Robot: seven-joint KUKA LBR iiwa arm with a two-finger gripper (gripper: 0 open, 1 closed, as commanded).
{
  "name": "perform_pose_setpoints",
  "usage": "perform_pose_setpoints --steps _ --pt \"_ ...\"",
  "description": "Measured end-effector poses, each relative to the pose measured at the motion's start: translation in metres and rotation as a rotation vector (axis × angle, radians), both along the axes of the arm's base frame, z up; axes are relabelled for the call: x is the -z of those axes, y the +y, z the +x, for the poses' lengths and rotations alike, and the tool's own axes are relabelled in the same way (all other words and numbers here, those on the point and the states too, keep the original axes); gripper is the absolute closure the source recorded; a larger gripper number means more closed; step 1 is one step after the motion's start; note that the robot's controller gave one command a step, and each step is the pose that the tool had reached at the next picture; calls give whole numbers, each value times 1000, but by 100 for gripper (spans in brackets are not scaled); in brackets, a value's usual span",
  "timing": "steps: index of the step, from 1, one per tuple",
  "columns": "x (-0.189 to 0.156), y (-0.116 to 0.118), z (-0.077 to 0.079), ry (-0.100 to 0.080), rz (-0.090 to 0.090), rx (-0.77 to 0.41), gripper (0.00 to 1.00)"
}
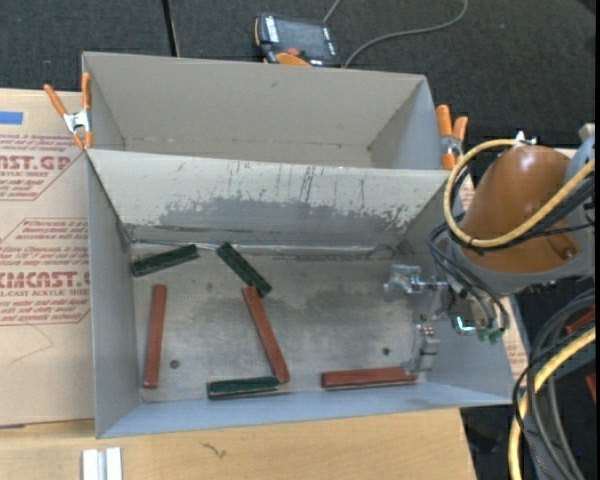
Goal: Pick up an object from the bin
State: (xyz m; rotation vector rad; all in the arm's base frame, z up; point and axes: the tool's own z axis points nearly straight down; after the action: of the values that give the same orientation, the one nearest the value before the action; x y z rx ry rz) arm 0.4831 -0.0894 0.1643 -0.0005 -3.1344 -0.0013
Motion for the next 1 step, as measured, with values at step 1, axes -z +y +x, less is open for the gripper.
perform_pose_setpoints --steps 1 --pt "-4 0 2 -8 -1 -1 100"
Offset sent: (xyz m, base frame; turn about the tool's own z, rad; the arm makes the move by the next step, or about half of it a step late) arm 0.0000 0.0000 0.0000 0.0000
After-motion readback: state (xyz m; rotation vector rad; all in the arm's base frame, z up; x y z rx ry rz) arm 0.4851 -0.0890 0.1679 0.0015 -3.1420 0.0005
